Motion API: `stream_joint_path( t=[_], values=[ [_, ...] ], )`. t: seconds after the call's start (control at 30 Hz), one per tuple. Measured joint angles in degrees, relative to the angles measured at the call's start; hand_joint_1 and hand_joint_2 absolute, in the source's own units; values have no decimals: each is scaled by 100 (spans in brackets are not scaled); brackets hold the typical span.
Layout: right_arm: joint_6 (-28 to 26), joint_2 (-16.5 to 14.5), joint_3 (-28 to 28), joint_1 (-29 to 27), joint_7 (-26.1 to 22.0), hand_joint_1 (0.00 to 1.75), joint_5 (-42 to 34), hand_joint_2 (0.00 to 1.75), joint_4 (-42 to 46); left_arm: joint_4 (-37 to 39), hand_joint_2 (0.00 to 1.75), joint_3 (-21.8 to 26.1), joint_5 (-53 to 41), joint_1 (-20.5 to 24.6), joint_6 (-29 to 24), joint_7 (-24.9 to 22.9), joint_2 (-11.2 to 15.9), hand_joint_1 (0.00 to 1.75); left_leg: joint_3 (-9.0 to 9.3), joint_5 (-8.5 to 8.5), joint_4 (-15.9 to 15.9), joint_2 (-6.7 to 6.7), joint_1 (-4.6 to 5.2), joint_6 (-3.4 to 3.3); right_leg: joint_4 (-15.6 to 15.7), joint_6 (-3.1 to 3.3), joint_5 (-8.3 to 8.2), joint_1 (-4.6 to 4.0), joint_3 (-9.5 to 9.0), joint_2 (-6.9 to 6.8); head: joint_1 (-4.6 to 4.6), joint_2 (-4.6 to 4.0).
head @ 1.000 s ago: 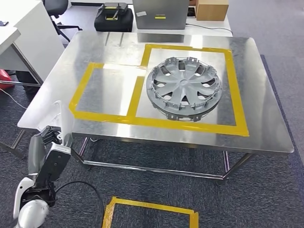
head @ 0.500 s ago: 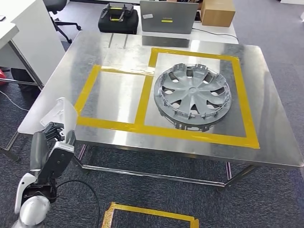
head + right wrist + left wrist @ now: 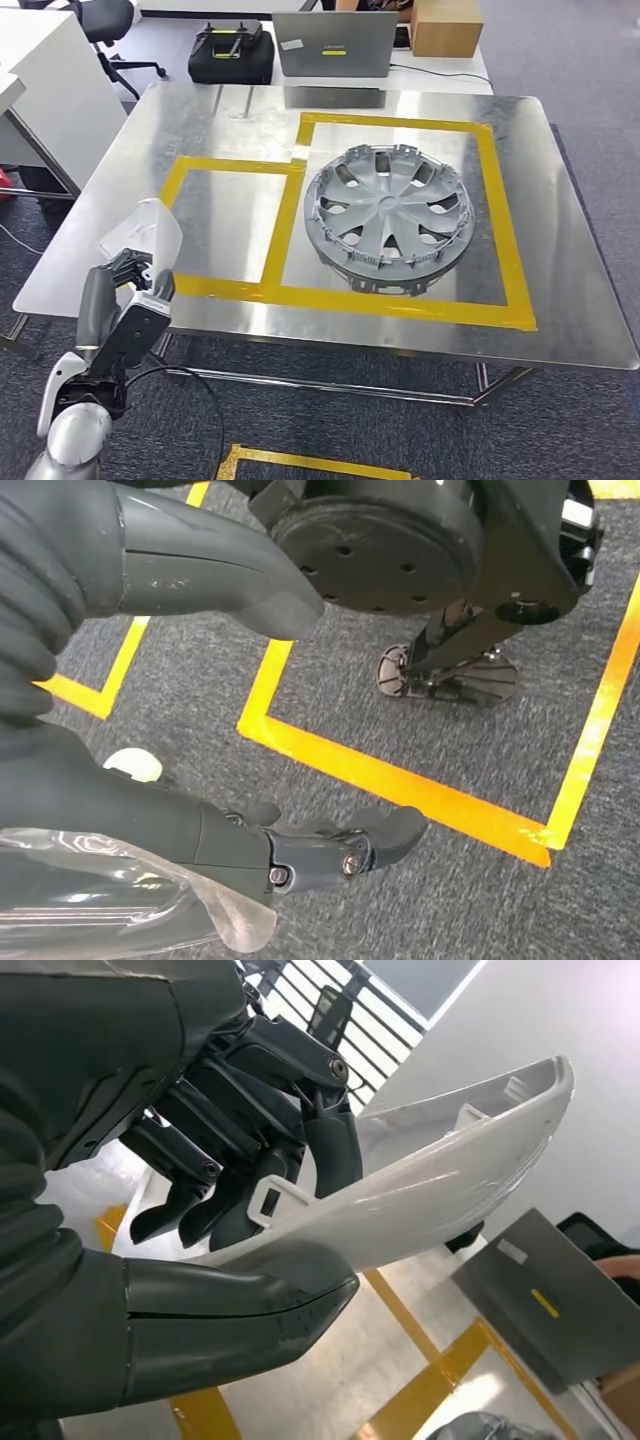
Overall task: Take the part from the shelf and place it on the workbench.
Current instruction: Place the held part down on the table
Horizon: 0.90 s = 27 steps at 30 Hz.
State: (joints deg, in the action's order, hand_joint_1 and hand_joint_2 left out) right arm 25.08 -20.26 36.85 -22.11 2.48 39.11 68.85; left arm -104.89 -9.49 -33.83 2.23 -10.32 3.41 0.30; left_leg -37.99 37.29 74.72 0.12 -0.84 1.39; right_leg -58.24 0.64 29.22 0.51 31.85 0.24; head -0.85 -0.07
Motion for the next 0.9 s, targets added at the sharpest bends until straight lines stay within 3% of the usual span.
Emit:
stream_joint_path(
  t=[0.03,0.07,0.1,0.17,0.2,0.3,0.47,0.67,0.9],
  values=[
    [-41,1,-7,1,3,0,32,175,-9,10,175,-20,-19,21,65,-2,1,175,-63,-150,-33,0,0,-6,0,-5,32,0,-41,14,1,0],
    [-72,3,-13,2,8,0,57,175,-16,16,175,-47,-40,50,122,-11,1,175,-21,-400,-280,0,1,-21,0,-16,66,0,-90,26,1,0],
    [-95,4,-22,3,13,0,74,175,-21,19,175,-77,-69,82,172,-20,1,175,93,-678,-661,0,4,-45,0,-31,101,0,-139,34,2,0],
    [-132,10,-49,14,-11,0,81,175,-26,22,175,-128,-130,161,244,-14,5,175,325,-982,-1297,1,24,-94,-10,-86,174,-19,-174,45,2,0],
    [-156,21,-63,23,-57,0,77,175,-32,36,175,-165,-167,224,270,10,17,175,384,-1013,-1455,-3,30,-104,-15,-93,205,-29,-163,45,-8,0],
    [-258,114,-154,125,-281,0,48,175,-176,259,175,-405,-288,596,353,101,177,175,408,-994,-1530,-28,35,-105,7,-71,223,-39,-144,28,-40,0],
    [-450,328,-376,316,-484,0,-33,175,-620,794,175,-773,-474,1116,437,102,407,175,408,-977,-1528,-31,41,-142,82,-120,190,-37,-196,29,-41,0],
    [-586,558,-823,437,-361,0,-402,175,-978,1331,175,-1288,-1074,1725,877,-320,511,175,402,-969,-1523,-31,44,-160,103,-182,180,-34,-247,29,-39,0],
    [-1135,899,-1626,407,-186,0,-1302,175,-1235,2345,175,-1926,-1820,2582,1151,-683,514,175,407,-969,-1527,-31,40,-162,104,-186,182,-39,-247,29,-38,0]
  ],
)
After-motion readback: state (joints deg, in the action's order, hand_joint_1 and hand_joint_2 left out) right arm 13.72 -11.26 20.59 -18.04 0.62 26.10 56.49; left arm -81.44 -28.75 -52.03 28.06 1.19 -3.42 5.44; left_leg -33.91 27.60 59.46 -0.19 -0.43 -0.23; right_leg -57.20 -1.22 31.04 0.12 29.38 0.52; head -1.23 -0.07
